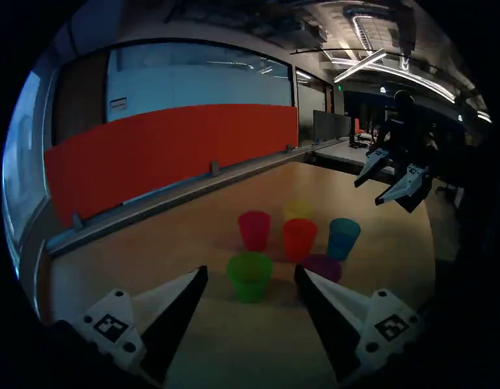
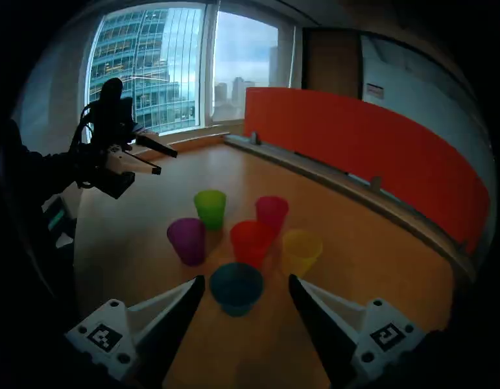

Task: Pour water

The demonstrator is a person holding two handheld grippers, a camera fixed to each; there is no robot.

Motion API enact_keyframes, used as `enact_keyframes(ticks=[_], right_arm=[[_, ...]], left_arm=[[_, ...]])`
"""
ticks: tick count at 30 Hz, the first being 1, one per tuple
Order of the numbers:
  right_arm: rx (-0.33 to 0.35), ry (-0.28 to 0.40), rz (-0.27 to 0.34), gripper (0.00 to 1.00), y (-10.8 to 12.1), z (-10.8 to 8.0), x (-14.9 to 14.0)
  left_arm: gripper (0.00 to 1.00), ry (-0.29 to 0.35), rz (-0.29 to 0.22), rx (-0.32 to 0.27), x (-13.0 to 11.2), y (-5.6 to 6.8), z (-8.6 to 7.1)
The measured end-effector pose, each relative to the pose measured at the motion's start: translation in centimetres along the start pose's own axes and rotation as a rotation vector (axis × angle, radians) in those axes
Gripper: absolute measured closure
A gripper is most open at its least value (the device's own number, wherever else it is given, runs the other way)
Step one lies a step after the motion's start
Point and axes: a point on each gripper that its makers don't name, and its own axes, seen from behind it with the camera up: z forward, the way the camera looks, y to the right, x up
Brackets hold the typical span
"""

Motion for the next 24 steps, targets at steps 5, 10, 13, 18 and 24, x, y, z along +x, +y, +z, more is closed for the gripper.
enact_keyframes(ticks=[5, 10, 13, 18, 24], right_arm=[[0.006, -0.029, 0.004, 0.00, -0.1, 0.9, -1.5], [0.012, -0.051, 0.004, 0.00, -0.3, 1.7, -2.7], [0.016, -0.063, 0.005, 0.00, -0.4, 2.2, -3.4], [0.016, -0.079, 0.005, 0.00, -0.4, 3.0, -4.3], [0.019, -0.088, 0.012, 0.00, -0.5, 3.9, -4.9]], left_arm=[[0.00, -0.028, -0.001, -0.004, -1.4, 0.0, 0.8], [0.00, -0.049, -0.009, -0.009, -2.6, 0.1, 1.5], [0.00, -0.060, -0.013, -0.011, -3.3, 0.1, 2.0], [0.00, -0.079, -0.013, -0.017, -4.3, 0.1, 2.7], [0.00, -0.094, -0.015, -0.026, -4.8, 0.0, 3.6]])
